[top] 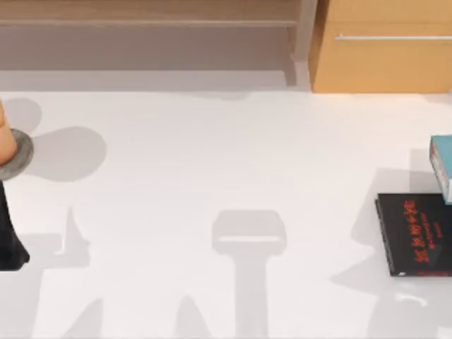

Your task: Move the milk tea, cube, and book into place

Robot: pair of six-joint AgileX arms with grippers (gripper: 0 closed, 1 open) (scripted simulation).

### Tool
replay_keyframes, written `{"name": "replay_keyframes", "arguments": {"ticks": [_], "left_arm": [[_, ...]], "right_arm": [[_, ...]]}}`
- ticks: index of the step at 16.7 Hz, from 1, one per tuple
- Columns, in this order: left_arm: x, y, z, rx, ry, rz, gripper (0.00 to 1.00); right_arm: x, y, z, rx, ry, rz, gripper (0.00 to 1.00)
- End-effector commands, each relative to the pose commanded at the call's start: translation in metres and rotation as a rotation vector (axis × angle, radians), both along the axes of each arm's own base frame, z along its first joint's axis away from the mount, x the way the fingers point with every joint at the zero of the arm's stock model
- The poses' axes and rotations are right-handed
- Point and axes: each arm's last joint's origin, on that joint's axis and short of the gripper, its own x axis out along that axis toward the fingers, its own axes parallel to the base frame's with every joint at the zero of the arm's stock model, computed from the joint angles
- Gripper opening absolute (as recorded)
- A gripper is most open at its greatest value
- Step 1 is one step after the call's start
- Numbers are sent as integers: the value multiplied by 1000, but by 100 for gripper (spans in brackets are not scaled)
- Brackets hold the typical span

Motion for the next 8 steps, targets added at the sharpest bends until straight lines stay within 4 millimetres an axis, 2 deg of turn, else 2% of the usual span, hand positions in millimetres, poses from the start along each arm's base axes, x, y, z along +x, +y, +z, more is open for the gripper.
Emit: {"name": "replay_keyframes", "arguments": {"ticks": [4,8], "left_arm": [[0,0,0,0,0,0,100],[0,0,0,0,0,0,100]], "right_arm": [[-37,22,-33,158,85,79,0],[-45,25,-39,185,109,98,0]]}}
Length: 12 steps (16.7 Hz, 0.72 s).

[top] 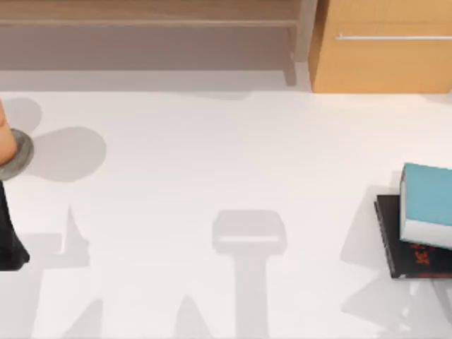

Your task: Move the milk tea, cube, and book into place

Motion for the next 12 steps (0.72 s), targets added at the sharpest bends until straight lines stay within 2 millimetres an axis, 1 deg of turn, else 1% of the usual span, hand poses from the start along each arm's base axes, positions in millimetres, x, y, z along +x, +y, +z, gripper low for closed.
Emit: {"name": "replay_keyframes", "arguments": {"ticks": [2,3,8,12], "left_arm": [[0,0,0,0,0,0,100],[0,0,0,0,0,0,100],[0,0,0,0,0,0,100],[0,0,0,0,0,0,100]], "right_arm": [[0,0,0,0,0,0,0],[4,0,5,10,-25,-6,0],[5,0,-1,1,-2,-1,0],[5,0,-2,0,0,0,0]]}}
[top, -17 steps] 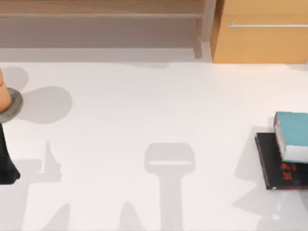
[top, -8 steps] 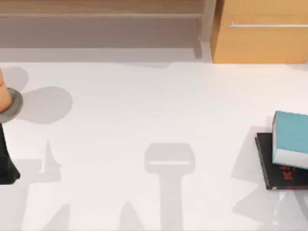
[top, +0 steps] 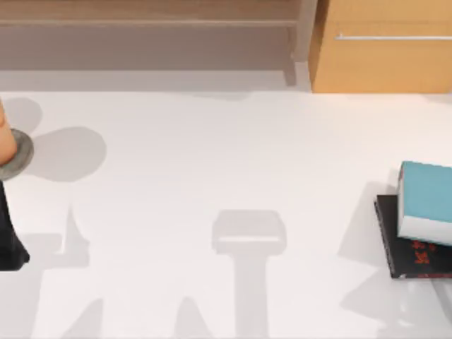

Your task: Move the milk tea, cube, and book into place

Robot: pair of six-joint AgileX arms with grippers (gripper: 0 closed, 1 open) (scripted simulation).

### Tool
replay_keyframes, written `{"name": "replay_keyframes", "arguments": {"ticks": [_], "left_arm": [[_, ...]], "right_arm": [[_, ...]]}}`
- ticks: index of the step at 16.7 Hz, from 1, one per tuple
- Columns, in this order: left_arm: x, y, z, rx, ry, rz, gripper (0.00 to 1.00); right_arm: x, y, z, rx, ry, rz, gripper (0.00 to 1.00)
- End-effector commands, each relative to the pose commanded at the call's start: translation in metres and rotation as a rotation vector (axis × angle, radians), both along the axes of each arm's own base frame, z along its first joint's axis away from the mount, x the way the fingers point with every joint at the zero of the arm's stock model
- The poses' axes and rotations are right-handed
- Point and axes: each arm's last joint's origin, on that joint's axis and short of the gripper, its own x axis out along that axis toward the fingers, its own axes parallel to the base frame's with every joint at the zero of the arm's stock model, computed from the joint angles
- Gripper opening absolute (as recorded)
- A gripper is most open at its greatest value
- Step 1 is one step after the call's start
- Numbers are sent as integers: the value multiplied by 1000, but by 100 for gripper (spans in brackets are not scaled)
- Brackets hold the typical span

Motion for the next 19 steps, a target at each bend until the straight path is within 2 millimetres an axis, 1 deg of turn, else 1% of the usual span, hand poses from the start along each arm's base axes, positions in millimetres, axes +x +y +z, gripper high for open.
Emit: {"name": "replay_keyframes", "arguments": {"ticks": [13,14,19], "left_arm": [[0,0,0,0,0,0,100],[0,0,0,0,0,0,100],[0,0,0,0,0,0,100]], "right_arm": [[0,0,0,0,0,0,98],[0,0,0,0,0,0,100],[0,0,0,0,0,0,100]]}}
